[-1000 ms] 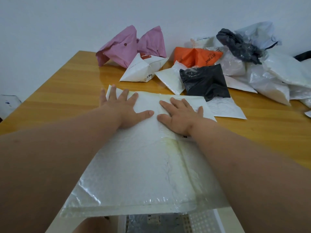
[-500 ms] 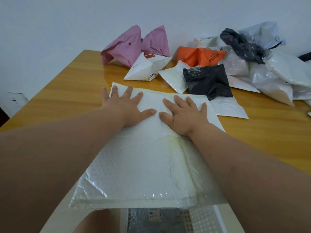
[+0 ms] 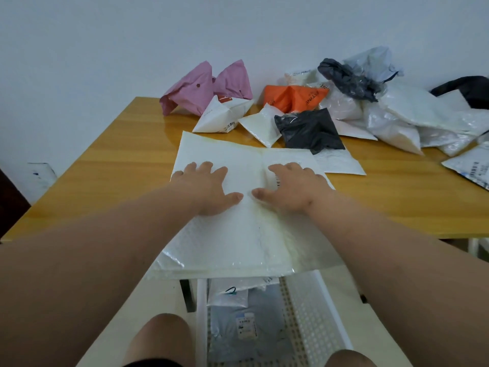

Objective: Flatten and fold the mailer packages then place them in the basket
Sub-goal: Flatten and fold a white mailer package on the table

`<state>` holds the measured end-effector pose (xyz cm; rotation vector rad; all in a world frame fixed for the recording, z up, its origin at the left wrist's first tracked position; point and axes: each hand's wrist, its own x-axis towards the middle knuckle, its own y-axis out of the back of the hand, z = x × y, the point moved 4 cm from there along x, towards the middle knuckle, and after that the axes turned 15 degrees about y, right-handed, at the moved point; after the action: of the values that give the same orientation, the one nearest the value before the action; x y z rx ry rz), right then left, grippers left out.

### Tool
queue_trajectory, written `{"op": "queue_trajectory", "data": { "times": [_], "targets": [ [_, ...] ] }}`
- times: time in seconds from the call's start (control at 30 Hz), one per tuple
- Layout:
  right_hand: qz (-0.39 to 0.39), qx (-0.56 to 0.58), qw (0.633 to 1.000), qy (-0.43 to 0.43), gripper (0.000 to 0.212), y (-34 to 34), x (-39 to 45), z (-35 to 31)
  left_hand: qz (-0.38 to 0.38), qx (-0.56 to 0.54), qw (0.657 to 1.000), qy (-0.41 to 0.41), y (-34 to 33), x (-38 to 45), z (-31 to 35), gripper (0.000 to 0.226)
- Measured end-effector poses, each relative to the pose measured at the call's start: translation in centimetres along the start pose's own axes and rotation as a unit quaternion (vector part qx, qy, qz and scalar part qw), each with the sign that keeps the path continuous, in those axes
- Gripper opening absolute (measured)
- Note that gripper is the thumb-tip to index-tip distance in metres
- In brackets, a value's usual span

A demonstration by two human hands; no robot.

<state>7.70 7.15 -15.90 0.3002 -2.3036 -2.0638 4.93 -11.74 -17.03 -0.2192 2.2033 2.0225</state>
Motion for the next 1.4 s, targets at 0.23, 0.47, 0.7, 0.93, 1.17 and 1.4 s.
{"op": "queue_trajectory", "data": {
  "times": [0.23,0.47,0.7,0.93,1.17,1.4],
  "targets": [
    [-0.076,-0.001,0.997,0.002,0.104,-2.7,-3.8,-0.2,-0.019,-0.022,1.000,0.010,-2.8,-2.2,0.1,0.092],
    [-0.056,-0.007,0.998,-0.003,0.107,-4.0,-4.0,0.0,-0.007,-0.026,1.000,0.009,-3.4,-2.1,0.0,0.094],
    [-0.043,-0.012,0.999,-0.002,0.107,-4.3,-3.9,0.1,0.002,-0.026,1.000,0.008,-3.6,-1.9,0.0,0.094],
    [-0.034,-0.015,0.999,-0.001,0.104,-4.3,-4.0,0.0,0.013,-0.030,0.999,0.006,-3.7,-2.0,0.1,0.094],
    [-0.011,0.017,1.000,0.003,0.087,-3.8,-4.3,0.1,0.058,-0.064,0.996,-0.005,-3.5,-2.7,-0.2,0.087],
    [0.120,0.016,0.983,-0.136,0.058,-2.7,-6.9,3.3,0.094,-0.135,0.986,0.002,-3.0,-3.5,-0.7,0.073]
  ]
}}
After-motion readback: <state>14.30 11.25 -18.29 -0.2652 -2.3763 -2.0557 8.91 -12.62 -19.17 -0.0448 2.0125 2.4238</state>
